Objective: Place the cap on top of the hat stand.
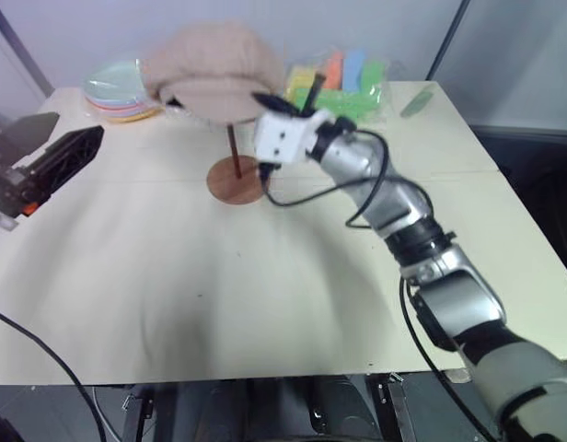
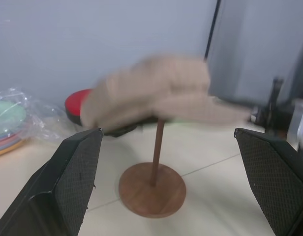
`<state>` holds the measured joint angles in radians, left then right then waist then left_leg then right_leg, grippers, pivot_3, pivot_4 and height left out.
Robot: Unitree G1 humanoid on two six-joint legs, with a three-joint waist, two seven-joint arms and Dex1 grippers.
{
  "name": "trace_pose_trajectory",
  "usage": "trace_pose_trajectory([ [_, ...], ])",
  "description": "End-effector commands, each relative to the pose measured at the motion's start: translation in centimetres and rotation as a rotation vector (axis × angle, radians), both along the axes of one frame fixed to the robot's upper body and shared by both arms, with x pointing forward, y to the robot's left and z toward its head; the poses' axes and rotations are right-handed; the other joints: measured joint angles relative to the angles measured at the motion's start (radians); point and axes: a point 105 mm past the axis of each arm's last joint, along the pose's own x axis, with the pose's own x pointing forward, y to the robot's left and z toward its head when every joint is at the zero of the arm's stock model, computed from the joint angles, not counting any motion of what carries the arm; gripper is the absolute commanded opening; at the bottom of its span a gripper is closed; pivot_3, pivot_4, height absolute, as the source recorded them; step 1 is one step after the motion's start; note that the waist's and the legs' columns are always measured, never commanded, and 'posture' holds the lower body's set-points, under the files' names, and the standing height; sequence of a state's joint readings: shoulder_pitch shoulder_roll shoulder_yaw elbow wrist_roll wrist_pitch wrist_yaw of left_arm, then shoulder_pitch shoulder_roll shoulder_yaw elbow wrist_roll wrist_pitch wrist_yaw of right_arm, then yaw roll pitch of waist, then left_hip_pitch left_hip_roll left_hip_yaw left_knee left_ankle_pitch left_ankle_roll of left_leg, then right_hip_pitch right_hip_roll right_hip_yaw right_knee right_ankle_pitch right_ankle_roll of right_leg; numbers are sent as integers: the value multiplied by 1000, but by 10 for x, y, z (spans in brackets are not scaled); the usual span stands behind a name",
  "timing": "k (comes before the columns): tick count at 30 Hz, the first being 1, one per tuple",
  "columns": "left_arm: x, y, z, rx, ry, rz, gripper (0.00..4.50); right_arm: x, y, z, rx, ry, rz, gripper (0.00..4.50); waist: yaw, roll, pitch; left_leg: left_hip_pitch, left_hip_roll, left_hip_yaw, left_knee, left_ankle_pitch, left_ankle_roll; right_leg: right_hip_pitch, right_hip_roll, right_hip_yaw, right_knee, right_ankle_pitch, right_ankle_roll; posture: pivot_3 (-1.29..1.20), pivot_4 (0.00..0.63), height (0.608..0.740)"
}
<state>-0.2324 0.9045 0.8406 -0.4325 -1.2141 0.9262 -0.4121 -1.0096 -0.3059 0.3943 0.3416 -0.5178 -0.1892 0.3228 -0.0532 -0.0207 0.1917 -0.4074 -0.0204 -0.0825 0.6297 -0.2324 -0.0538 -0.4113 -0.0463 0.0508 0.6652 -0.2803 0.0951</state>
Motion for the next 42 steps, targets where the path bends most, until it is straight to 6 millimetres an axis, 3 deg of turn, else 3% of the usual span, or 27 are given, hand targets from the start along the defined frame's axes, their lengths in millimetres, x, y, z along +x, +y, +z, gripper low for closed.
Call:
trace_pose_trajectory([
  [1,-2,-7,10,26,-40,-30,4500,-13,16,13,11,-70,50,13,-3,0,0,0,0,0,0,0,0,0,0,0,0,0,0,0,150,740],
  [8,7,-19,5,82,-11,-83,4500,-1,19,-15,-73,-86,-7,13,-2,0,0,0,0,0,0,0,0,1,0,0,0,0,0,0,150,740],
  [14,12,-20,7,85,-13,-97,4500,3,10,-36,-134,-107,-56,13,-2,0,0,0,0,0,0,0,0,1,0,0,0,0,0,0,150,740],
  [18,15,-23,6,97,-8,-113,4500,6,3,-38,-90,-56,-68,1424,-2,0,0,1,0,-1,0,0,0,1,0,0,0,0,0,0,150,740],
  [22,19,-33,-1,149,14,-149,4500,-6,4,-39,-92,-40,-13,3473,-3,0,0,1,0,0,0,0,0,1,0,0,0,0,0,0,150,740],
  [24,21,-38,-7,205,27,-158,4500,-17,2,-44,-78,27,42,3473,-1,0,0,1,0,-1,0,0,0,1,0,0,0,0,0,0,150,740],
  [30,31,-74,-22,506,-41,-175,4500,-53,-49,-37,13,289,104,3473,20,0,0,0,0,-1,1,0,0,3,-1,-1,-1,0,0,0,150,740],
  [37,46,-105,-30,889,-270,-148,4500,-69,-122,11,279,575,60,3473,11,0,1,1,0,1,1,0,0,4,0,-1,-2,0,0,0,150,740],
  [40,55,-112,-39,1076,-349,-115,4500,-77,-147,24,376,752,47,4436,11,2,2,1,0,2,1,0,0,4,1,-1,-2,0,0,0,150,740],
  [42,64,-115,-43,1155,-401,-72,4500,-90,-152,30,406,882,85,4436,13,3,2,1,0,2,1,0,1,4,0,-1,-2,0,0,0,150,740],
])
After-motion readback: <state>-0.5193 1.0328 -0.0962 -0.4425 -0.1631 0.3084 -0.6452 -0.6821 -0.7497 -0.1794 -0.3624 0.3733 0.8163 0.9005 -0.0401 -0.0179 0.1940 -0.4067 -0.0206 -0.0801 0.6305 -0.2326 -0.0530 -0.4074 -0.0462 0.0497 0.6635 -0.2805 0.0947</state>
